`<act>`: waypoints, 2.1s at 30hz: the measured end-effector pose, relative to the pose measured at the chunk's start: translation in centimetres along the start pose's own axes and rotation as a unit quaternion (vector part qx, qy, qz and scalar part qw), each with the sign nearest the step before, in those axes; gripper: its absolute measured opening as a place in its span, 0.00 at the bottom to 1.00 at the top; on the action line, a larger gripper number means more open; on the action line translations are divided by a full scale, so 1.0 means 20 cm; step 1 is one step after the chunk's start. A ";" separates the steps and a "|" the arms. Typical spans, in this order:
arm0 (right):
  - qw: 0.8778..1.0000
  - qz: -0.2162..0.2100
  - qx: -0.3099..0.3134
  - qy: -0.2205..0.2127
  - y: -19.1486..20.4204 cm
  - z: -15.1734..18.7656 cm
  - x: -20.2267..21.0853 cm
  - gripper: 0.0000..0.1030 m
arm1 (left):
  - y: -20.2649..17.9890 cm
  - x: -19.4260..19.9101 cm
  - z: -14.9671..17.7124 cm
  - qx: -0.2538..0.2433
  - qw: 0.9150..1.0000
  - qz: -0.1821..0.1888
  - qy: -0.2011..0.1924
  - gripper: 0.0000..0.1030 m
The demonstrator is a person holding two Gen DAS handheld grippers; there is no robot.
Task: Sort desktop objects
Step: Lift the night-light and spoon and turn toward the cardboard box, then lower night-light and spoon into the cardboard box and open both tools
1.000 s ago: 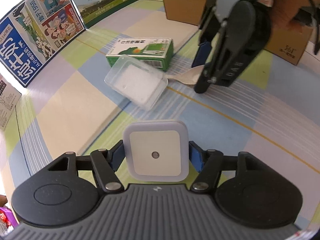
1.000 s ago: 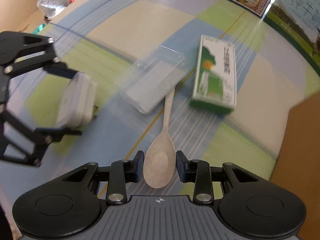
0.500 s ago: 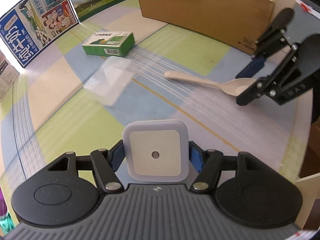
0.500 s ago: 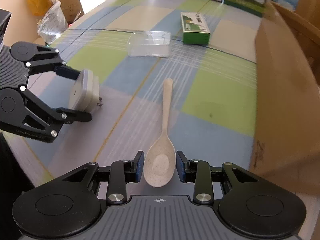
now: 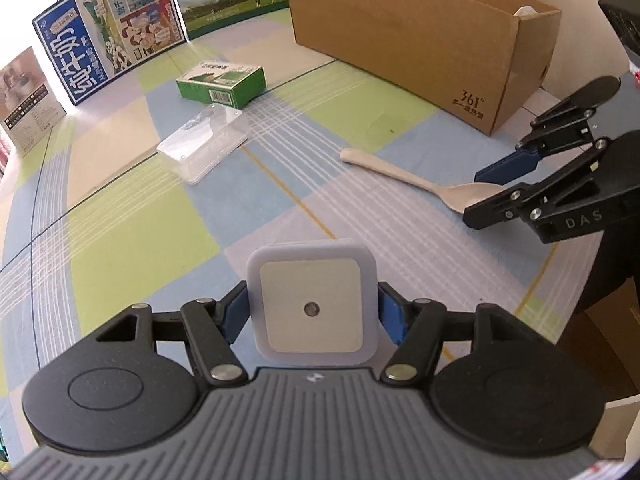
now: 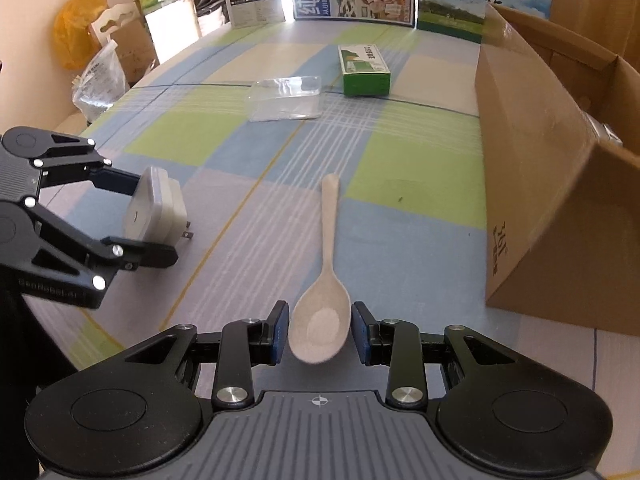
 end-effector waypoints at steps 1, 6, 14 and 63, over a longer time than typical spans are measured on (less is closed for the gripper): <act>1.000 0.000 -0.001 -0.002 0.00 0.01 0.00 0.31 | 0.00 0.00 0.00 0.003 1.000 0.000 -0.002 0.60; 1.000 -0.002 -0.005 -0.024 0.00 0.06 0.02 0.34 | -0.01 0.01 0.01 0.022 1.000 -0.005 -0.009 0.61; 0.999 0.002 -0.014 -0.047 0.00 0.08 0.02 0.34 | -0.03 0.01 0.04 0.039 0.999 -0.018 -0.023 0.64; 0.988 0.030 0.007 -0.150 0.07 -0.02 0.31 0.29 | -0.15 0.15 -0.13 0.110 0.993 -0.037 -0.037 0.59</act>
Point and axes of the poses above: each gripper's, at about its wrist camera, not at the fingertips, and x roughly against the way its jaws point, y to its left, z to its underside, the point moved 2 cm from there along -x, roughly the way its jaws point, and after that the axes turned 1 degree about -x, right-handed, at the moved point
